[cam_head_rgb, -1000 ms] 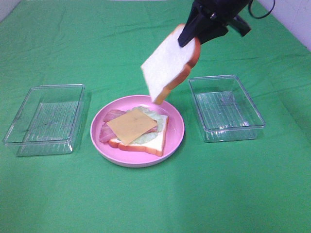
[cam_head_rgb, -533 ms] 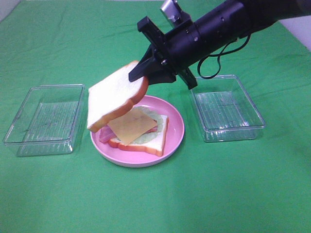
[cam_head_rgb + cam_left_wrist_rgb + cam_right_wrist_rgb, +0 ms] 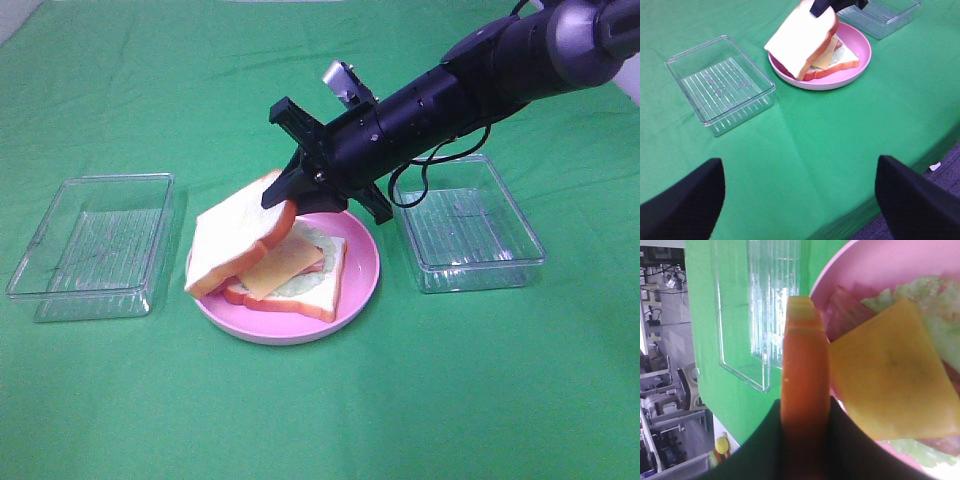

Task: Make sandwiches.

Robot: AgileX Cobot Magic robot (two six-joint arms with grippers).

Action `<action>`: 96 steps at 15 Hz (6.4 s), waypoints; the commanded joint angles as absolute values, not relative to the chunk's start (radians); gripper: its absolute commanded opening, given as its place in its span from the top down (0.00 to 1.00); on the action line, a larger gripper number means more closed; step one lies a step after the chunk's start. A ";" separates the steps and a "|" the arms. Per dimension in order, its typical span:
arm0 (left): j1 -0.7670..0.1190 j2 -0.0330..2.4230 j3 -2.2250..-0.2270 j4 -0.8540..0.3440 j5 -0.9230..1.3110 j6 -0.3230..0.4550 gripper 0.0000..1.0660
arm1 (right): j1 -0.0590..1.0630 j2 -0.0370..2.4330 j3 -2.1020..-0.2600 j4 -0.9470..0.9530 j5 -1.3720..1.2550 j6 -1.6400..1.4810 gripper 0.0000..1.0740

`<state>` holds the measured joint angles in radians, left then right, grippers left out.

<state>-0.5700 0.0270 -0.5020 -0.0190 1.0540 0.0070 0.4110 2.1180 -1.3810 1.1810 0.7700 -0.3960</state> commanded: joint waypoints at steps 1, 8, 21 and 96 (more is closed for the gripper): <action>-0.574 0.021 -0.500 -0.026 1.046 0.009 0.27 | 0.407 2.116 -1.378 1.131 0.757 -0.372 0.99; -0.574 0.021 -0.500 -0.026 1.046 0.009 0.27 | 0.407 2.101 -1.381 0.965 0.738 -0.344 0.31; -0.574 0.021 -0.500 -0.026 1.046 0.009 0.27 | 0.408 1.643 -1.228 0.133 0.931 0.030 0.31; -0.001 -0.028 -0.500 -0.022 1.046 0.010 0.27 | -0.045 -0.020 -0.506 0.055 1.058 -0.080 0.31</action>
